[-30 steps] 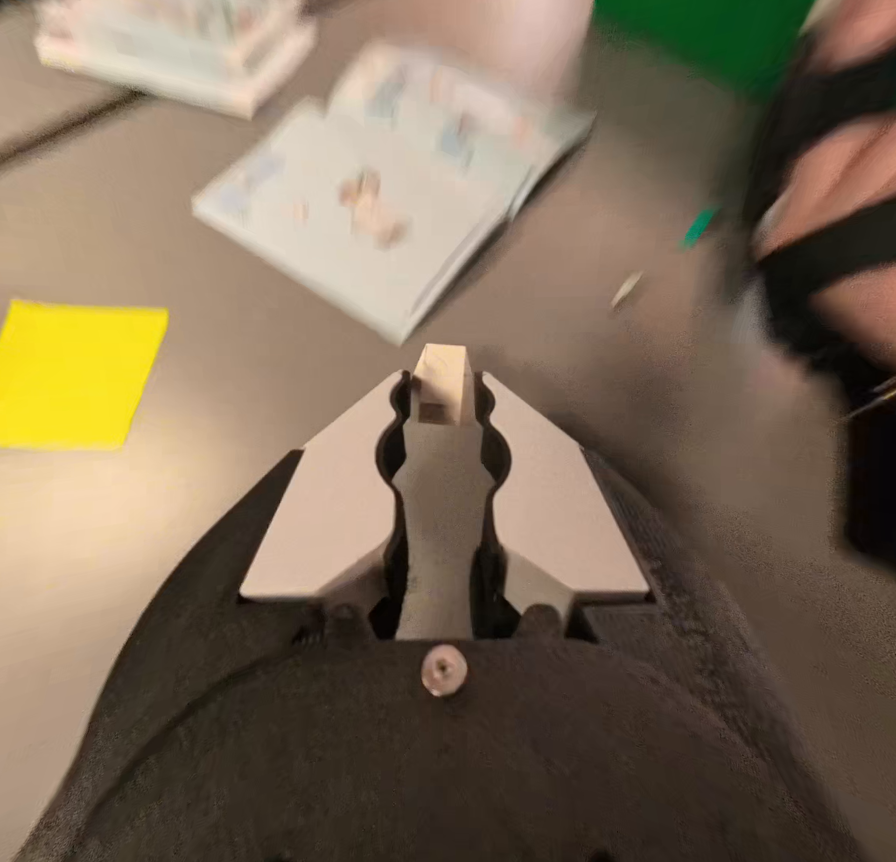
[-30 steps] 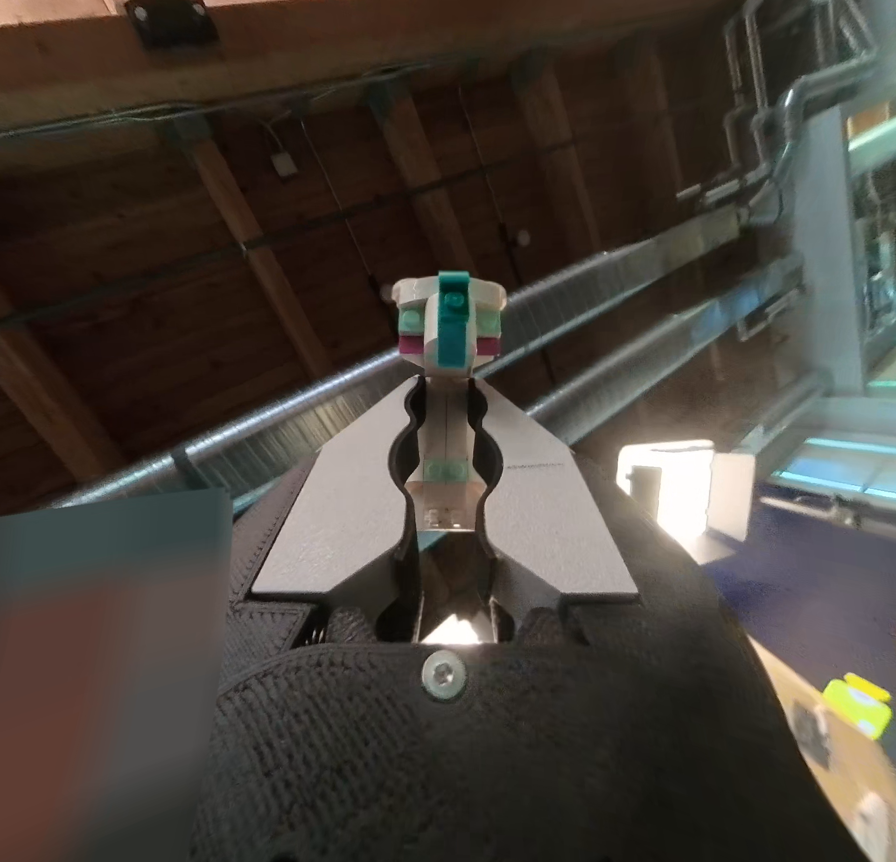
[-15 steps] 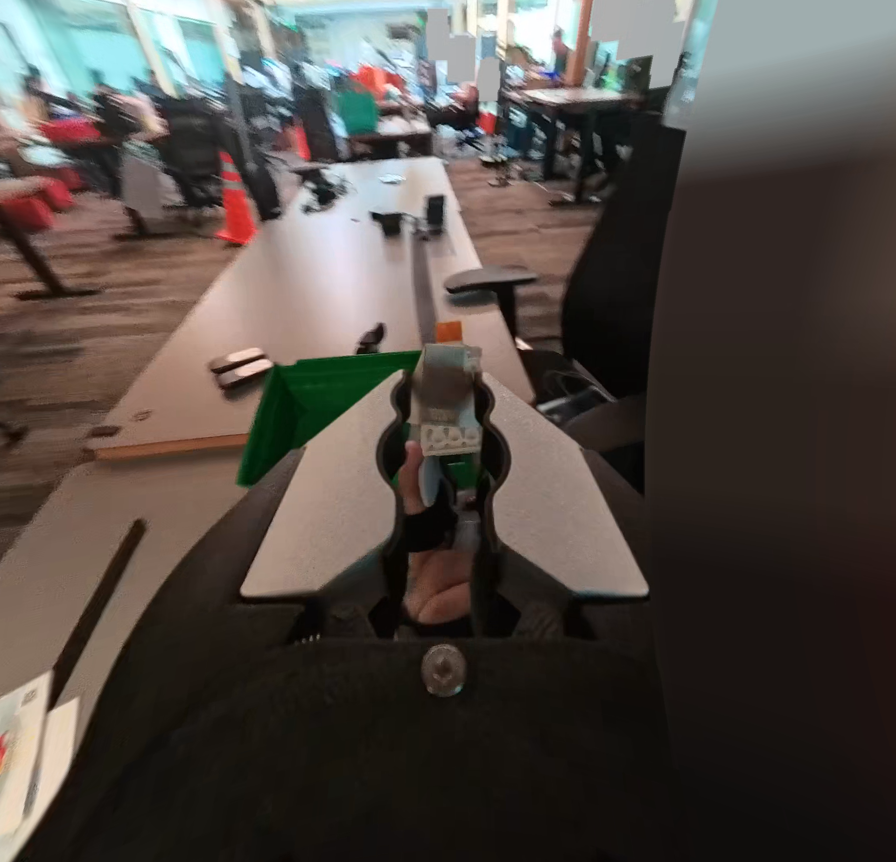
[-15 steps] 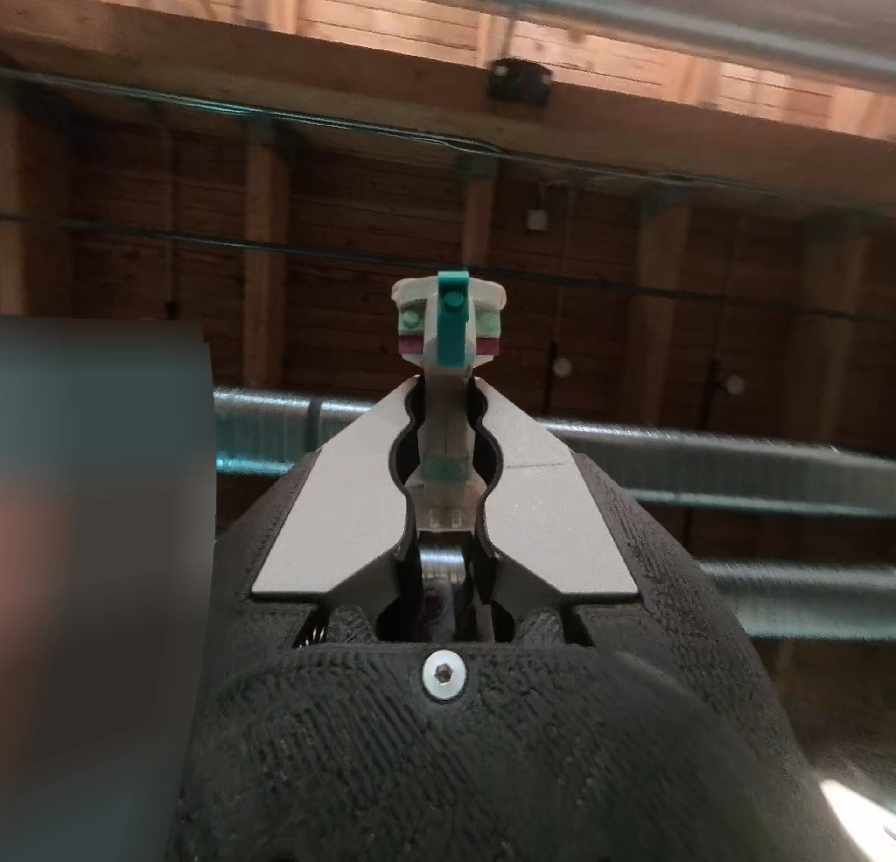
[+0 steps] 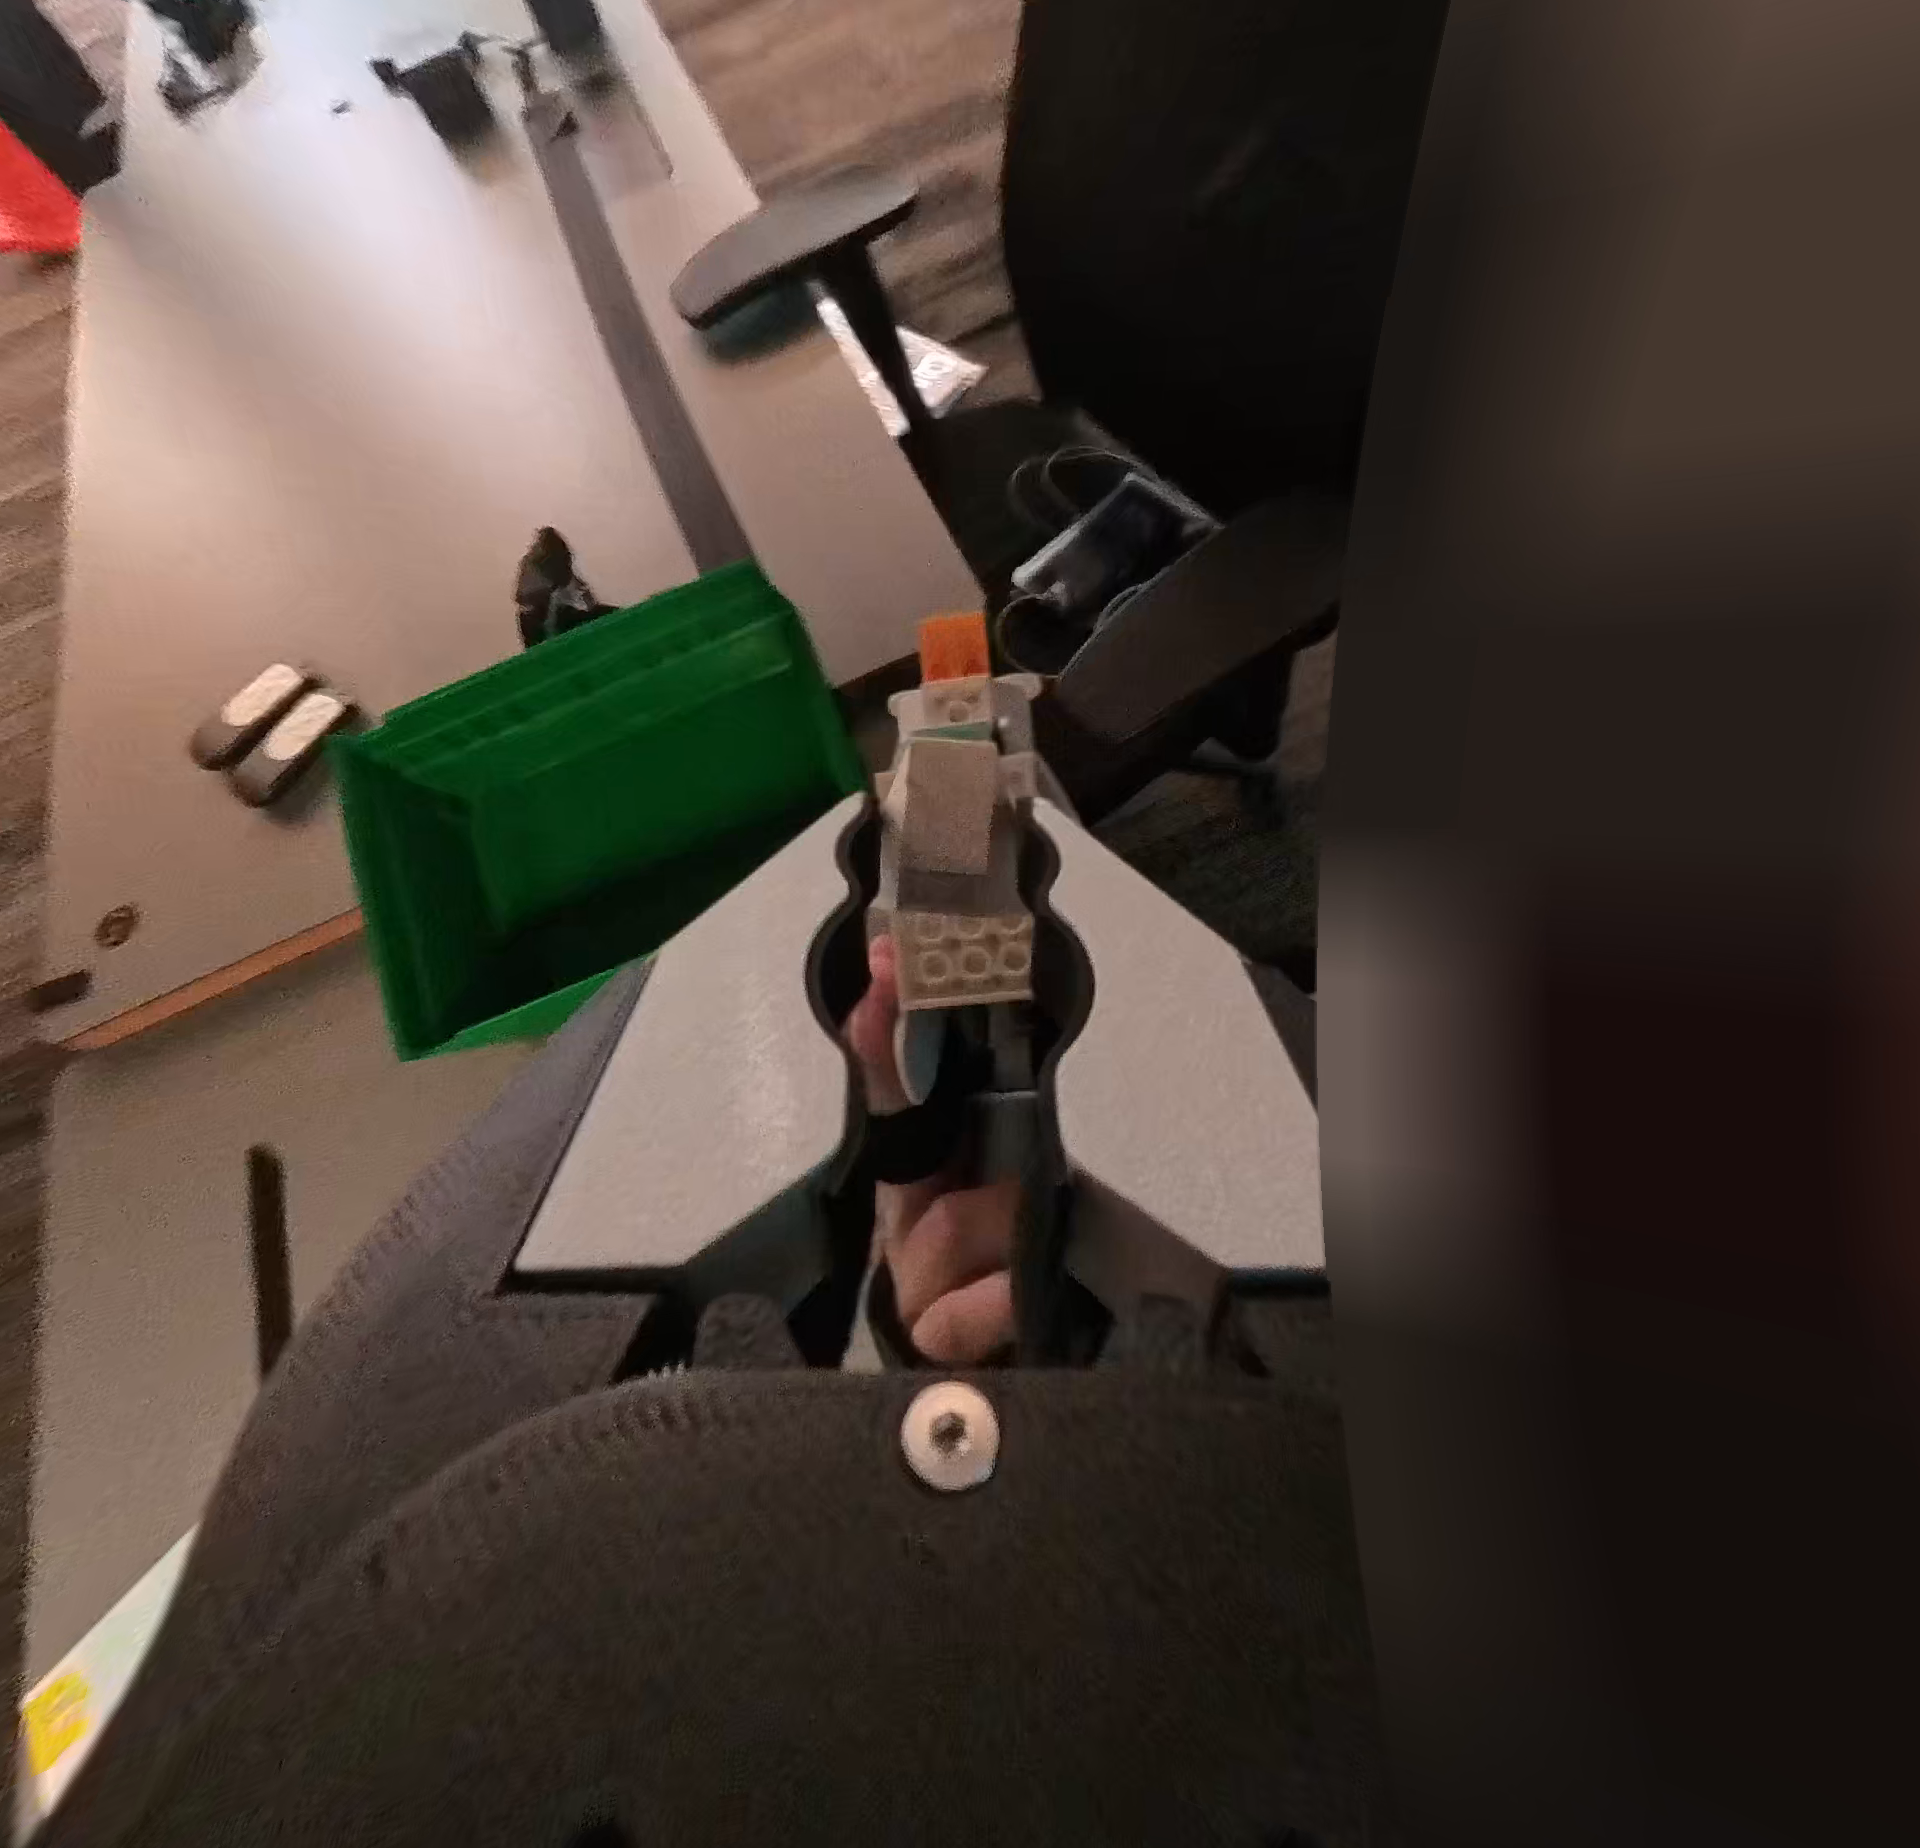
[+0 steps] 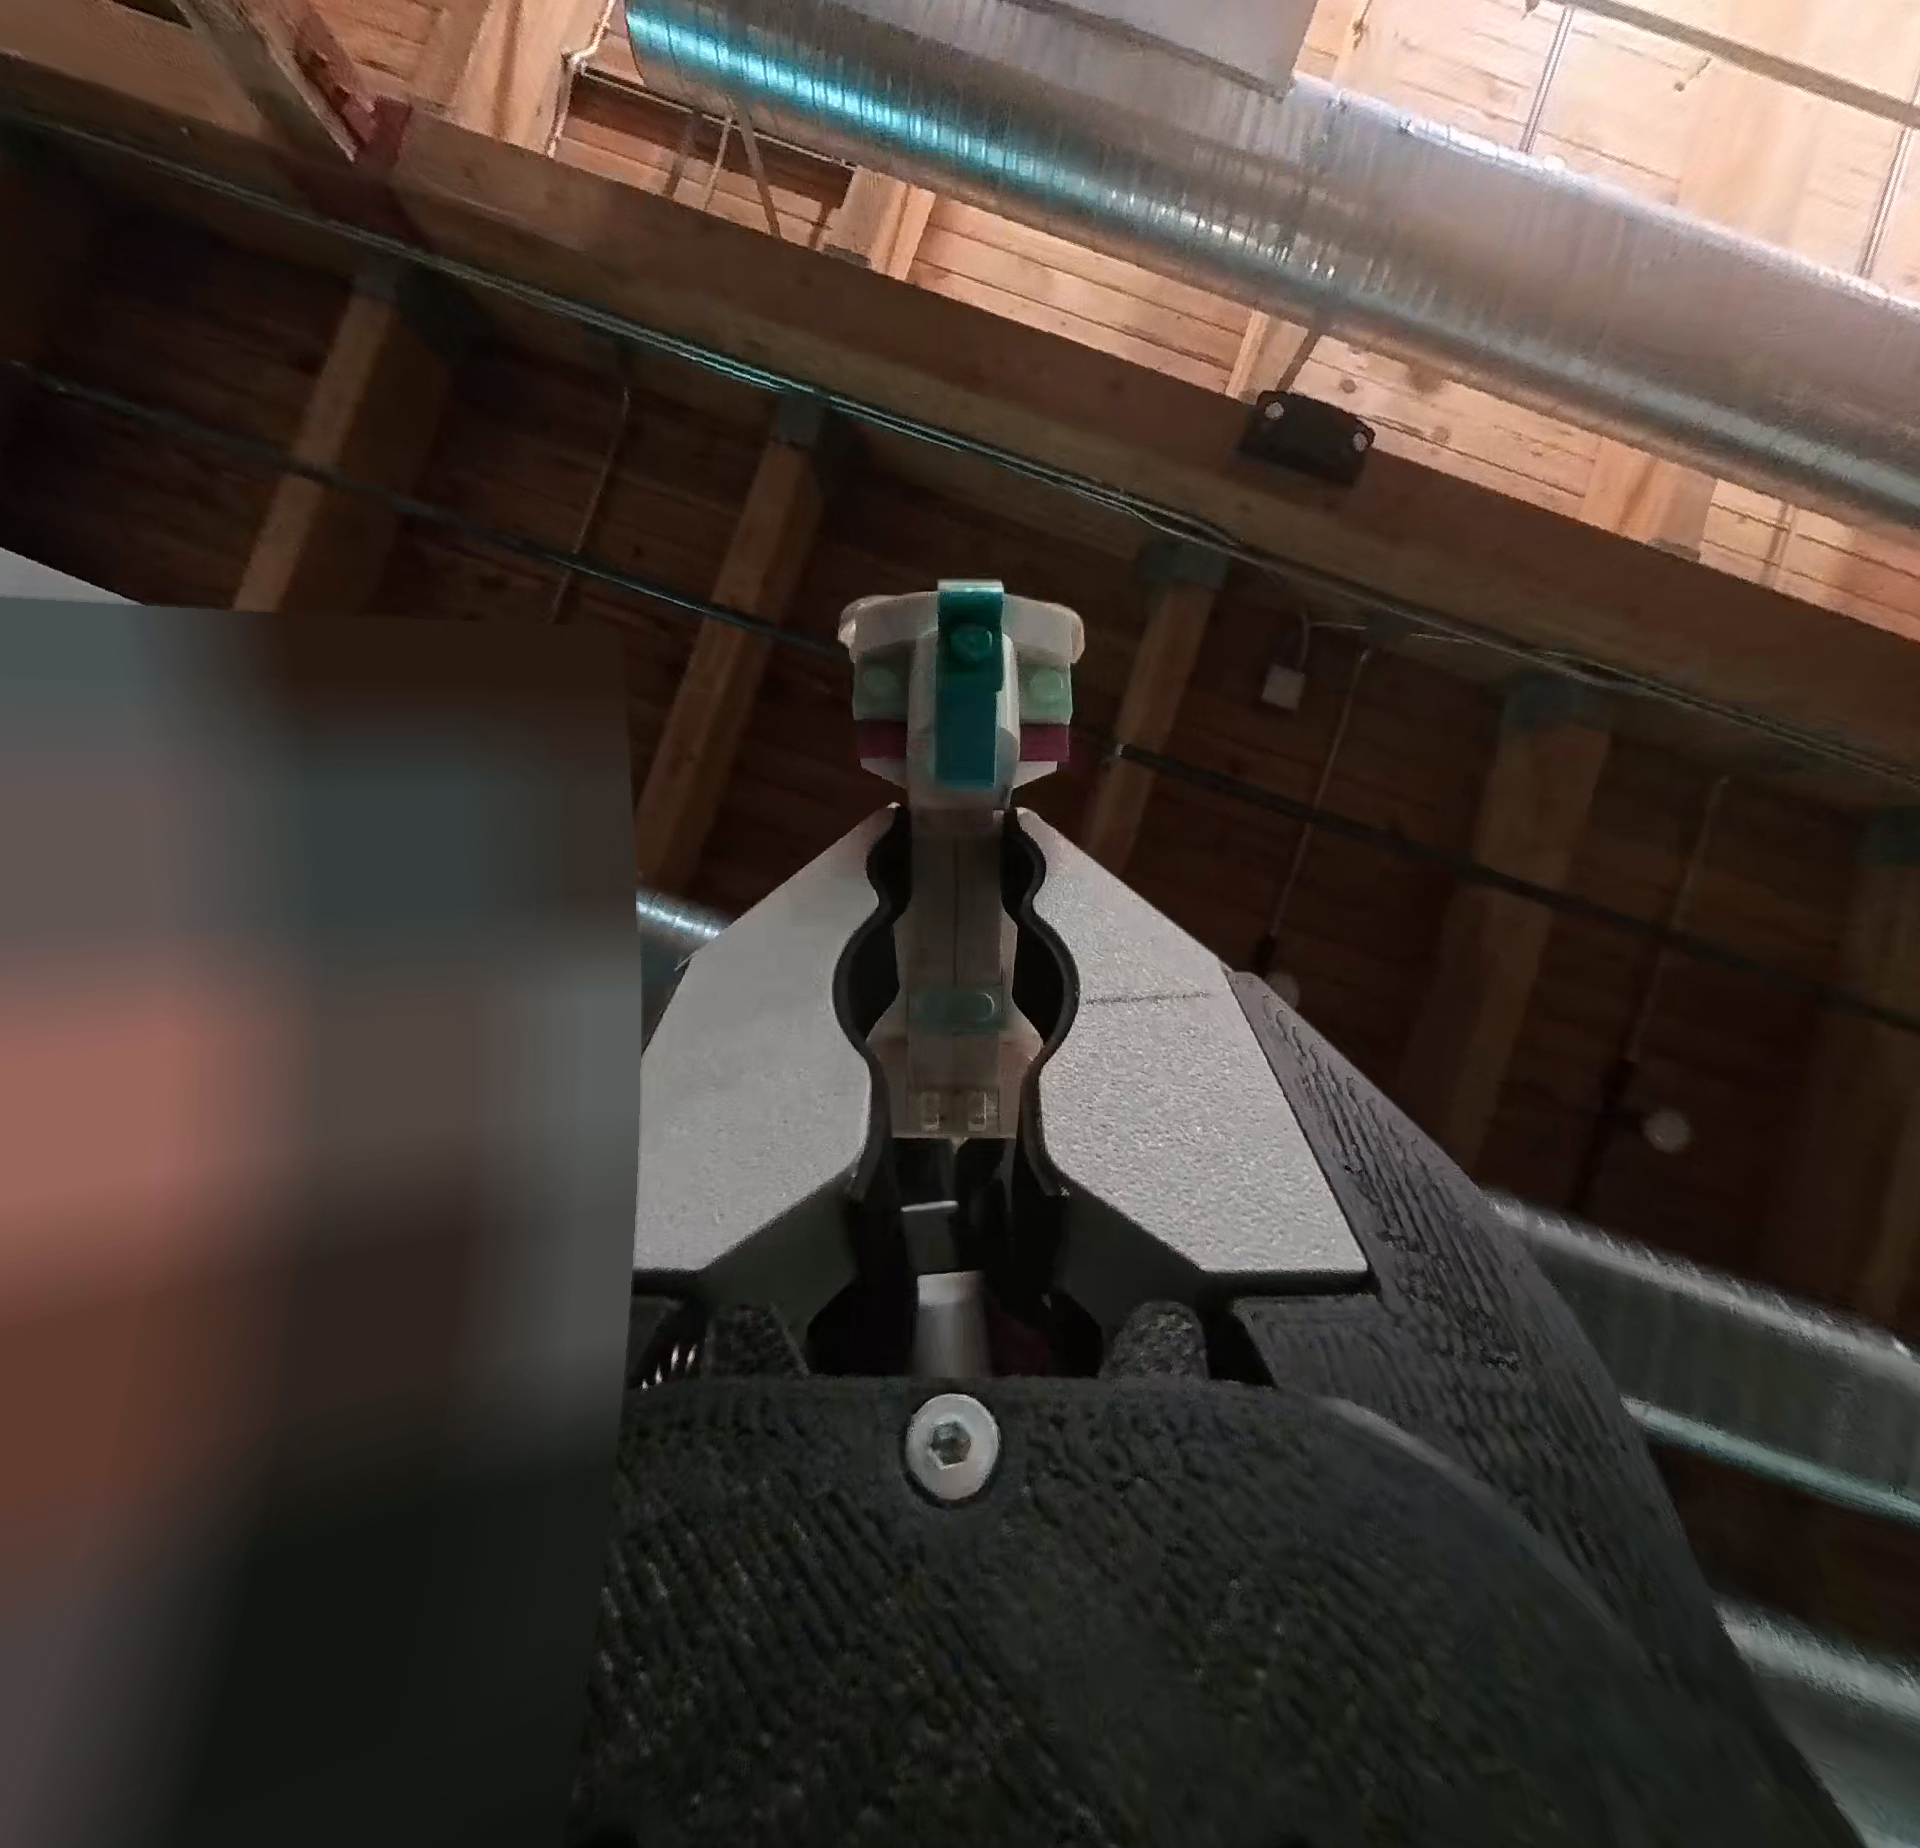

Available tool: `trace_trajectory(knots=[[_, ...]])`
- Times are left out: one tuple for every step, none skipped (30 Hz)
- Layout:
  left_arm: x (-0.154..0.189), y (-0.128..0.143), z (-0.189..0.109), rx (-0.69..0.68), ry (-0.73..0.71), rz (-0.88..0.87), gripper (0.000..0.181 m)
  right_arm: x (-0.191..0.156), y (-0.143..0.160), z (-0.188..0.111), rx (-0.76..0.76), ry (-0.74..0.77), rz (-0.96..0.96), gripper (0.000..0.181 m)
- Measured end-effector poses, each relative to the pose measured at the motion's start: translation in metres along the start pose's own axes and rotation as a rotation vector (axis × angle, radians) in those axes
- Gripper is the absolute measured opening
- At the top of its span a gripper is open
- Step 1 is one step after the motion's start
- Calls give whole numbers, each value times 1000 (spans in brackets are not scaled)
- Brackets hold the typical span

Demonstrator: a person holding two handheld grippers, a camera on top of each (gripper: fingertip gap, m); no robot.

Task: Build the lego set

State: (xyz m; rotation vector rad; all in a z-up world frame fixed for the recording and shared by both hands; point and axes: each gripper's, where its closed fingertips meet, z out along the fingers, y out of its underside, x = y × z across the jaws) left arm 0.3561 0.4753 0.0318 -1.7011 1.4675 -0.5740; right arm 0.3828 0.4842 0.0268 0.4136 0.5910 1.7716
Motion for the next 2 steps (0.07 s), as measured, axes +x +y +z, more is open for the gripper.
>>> trace_trajectory(knots=[[-2,-1,1,5,-25,10,25,0,-1,0,-3,-2,-10,15],[-3,-2,2,5,-33,15,25,0,-1,1,-7,-5,-18,15]])
